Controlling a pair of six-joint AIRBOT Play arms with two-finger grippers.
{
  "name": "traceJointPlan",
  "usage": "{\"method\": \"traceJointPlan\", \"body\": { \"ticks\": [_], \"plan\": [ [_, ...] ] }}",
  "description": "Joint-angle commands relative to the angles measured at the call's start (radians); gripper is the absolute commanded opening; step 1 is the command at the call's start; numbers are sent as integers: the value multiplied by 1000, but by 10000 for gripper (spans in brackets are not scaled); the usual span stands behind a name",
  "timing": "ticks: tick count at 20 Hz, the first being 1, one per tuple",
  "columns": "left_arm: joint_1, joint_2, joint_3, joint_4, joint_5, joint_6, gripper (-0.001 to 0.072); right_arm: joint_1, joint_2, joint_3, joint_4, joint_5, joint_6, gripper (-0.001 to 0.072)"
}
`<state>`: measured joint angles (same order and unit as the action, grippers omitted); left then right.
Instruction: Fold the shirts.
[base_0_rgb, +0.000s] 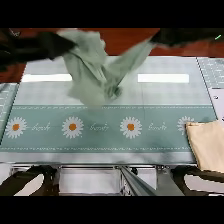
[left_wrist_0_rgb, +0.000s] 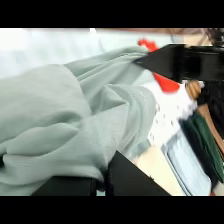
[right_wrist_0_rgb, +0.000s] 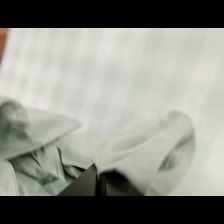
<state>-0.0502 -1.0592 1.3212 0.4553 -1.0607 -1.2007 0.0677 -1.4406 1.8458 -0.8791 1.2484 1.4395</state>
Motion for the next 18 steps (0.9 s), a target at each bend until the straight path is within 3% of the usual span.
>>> {"method": "traceJointPlan", "body": {
  "ticks": [1,6,11,13,18],
  "plan": [
    [130,70,214,1,-81,-6,27,-27,143,298,-204,89,14,30],
    [342,274,281,137,-135,-8,27,-27,525,153,-447,130,15,31],
    [393,381,247,166,-414,-19,27,-27,737,52,-466,182,31,31],
    [392,407,153,166,-477,-35,27,-27,768,18,-470,184,50,31],
    [283,423,-319,165,-408,-39,27,-27,729,-256,-417,201,66,31]
  ]
}}
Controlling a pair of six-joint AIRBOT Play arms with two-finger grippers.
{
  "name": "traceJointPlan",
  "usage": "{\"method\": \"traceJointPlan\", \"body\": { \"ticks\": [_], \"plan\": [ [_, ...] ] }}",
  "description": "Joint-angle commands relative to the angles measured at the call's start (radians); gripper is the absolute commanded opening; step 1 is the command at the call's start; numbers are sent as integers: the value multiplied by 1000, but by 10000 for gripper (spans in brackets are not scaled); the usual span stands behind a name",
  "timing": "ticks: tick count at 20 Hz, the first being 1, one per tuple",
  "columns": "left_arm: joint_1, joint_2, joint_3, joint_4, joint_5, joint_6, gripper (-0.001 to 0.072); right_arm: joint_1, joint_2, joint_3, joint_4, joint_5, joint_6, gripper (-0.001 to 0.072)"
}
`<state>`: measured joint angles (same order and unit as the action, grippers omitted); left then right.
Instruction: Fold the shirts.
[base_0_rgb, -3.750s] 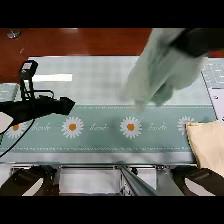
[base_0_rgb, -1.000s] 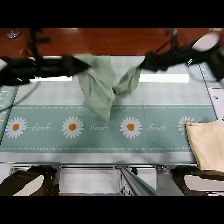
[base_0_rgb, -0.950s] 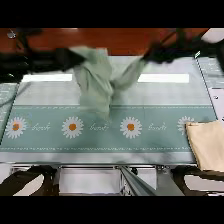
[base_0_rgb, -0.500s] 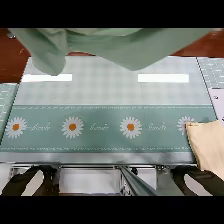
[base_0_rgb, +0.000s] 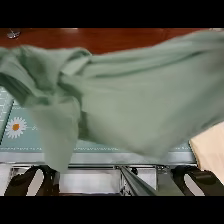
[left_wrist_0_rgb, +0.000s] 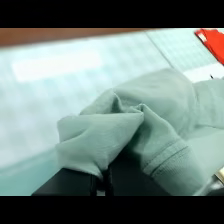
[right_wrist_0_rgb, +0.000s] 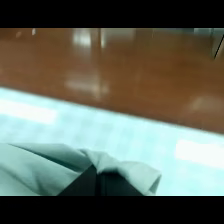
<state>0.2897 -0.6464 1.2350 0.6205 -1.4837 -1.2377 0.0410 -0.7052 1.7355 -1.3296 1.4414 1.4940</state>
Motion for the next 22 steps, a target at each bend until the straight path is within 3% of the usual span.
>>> {"method": "traceJointPlan", "body": {
  "ticks": [1,4,7,10,13,14,15,16,19,21,22],
  "plan": [
    [-108,-1,-340,0,80,19,27,-1,-31,-230,56,-20,7,31],
    [-284,-106,-599,1,403,33,27,-1,-159,-404,64,-171,-6,31],
    [-408,-306,-633,1,703,33,27,-3,-389,-401,62,-306,-3,31],
    [-427,-509,-524,0,803,32,27,-26,-635,-294,107,-349,46,31],
    [-425,-668,-361,1,740,32,47,-66,-826,-182,230,-327,64,32],
    [-423,-701,-308,6,698,33,236,-90,-863,-156,282,-312,67,159],
    [-413,-727,-251,26,628,33,680,-117,-882,-144,334,-285,64,505],
    [-393,-743,-198,77,534,34,706,-156,-888,-135,371,-235,26,618],
    [-290,-740,-101,389,202,-64,704,-305,-874,-137,264,50,-79,616],
    [-213,-703,-167,504,100,-84,704,-404,-845,-201,127,182,-99,615],
    [-181,-676,-234,483,96,-83,703,-461,-804,-288,118,158,-89,615]
  ]
}}
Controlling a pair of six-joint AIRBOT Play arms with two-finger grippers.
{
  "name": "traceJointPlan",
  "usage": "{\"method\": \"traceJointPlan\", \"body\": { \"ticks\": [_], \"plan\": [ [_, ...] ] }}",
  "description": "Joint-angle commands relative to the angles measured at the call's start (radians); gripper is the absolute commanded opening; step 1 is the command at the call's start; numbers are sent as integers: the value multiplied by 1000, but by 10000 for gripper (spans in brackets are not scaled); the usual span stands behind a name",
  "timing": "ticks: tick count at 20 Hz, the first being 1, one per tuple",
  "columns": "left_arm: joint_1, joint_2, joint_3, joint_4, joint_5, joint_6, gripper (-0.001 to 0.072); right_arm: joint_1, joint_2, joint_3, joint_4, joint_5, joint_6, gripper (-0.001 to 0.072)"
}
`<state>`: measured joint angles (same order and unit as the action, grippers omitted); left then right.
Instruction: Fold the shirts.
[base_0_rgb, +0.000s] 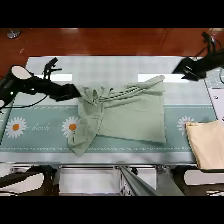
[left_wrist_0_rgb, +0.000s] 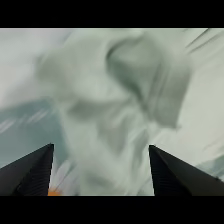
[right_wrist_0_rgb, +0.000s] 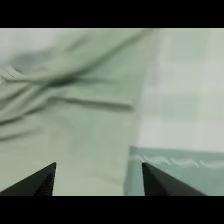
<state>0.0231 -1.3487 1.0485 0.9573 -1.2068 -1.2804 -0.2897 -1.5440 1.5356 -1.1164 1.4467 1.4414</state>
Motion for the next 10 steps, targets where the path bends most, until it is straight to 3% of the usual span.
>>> {"method": "traceJointPlan", "body": {
  "ticks": [1,5,10],
  "plan": [
    [109,58,-137,83,-167,-28,704,-179,81,-191,-74,98,-32,615],
    [61,141,-459,-255,-88,152,703,-272,256,-620,45,-106,-129,614],
    [-148,139,-529,-285,200,113,700,-270,320,-869,129,-155,-191,614]
  ]
}}
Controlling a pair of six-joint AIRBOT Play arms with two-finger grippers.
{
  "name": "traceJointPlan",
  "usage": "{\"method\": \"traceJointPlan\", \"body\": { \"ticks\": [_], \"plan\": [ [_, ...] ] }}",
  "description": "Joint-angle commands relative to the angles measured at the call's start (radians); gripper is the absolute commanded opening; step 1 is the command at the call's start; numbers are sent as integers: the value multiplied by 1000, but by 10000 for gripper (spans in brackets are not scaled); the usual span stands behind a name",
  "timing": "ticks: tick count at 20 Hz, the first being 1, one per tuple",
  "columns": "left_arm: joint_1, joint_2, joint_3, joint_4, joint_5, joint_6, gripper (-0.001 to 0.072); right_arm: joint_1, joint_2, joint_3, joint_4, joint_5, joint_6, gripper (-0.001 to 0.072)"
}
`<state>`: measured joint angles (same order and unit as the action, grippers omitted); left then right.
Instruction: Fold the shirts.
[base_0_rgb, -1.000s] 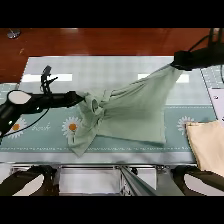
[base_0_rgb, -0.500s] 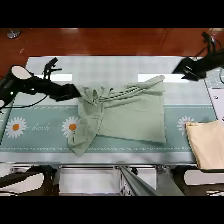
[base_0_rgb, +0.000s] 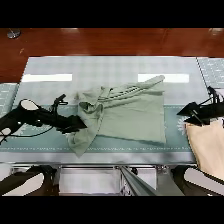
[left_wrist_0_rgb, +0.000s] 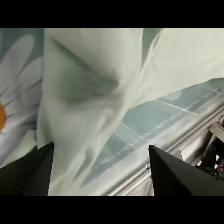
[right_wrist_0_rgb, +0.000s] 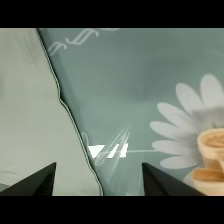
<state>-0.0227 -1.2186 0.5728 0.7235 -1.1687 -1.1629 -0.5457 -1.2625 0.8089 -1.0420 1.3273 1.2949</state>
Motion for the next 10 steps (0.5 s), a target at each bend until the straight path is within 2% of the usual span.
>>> {"method": "traceJointPlan", "body": {
  "ticks": [1,2,3,4,10],
  "plan": [
    [-146,9,-53,-51,219,-23,688,-11,39,-167,58,-42,-43,614],
    [-186,9,-53,-51,267,-41,674,-3,39,-187,55,-48,-39,614],
    [-210,9,-49,-51,290,-55,478,12,39,-200,50,-50,-35,614],
    [-218,8,-43,-52,290,-54,42,33,37,-207,40,-50,-30,615],
    [-221,9,21,-51,280,-54,27,191,35,-207,-6,-78,39,615]
  ]
}}
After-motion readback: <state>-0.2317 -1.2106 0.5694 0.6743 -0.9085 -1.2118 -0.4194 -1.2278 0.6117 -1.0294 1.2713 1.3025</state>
